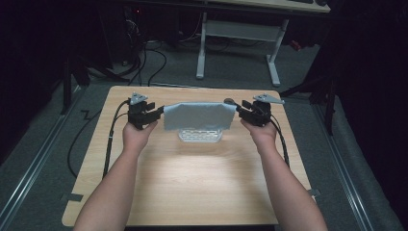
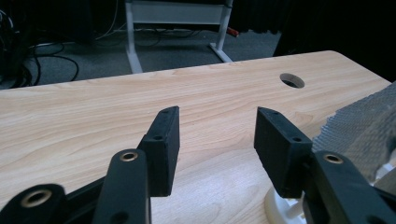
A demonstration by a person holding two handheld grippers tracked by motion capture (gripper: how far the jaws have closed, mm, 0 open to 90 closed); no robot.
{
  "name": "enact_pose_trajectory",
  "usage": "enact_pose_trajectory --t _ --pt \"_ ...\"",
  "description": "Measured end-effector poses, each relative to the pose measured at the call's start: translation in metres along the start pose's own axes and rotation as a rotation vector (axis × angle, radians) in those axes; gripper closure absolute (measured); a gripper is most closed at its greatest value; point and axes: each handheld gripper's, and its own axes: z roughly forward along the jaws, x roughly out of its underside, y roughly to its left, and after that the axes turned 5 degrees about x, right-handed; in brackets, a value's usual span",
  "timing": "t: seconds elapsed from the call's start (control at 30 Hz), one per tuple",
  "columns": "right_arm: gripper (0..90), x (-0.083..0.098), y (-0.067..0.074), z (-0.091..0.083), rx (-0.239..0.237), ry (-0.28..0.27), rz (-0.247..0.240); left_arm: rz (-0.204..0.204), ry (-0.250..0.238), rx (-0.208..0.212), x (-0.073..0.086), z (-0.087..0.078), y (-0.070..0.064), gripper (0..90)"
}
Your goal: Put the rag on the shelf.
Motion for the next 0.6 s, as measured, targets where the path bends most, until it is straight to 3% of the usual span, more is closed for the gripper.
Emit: enact_pose_trajectory --t 0.33,0.5,0.6 --pt "56.1 0.006 -0.011 -0.013 0.029 -0.005 -0.012 -0.003 0.009 -0.038 0.012 -0.016 0.013 49.5" --pt "54.7 0.012 -0.016 -0.023 0.032 0.011 -0.013 -0.002 0.001 -0.043 0.021 -0.027 0.015 50.2" --pt "54.5 0.017 -0.017 -0.032 0.036 -0.012 -0.028 0.004 0.0 -0.046 0.026 -0.035 0.014 50.0"
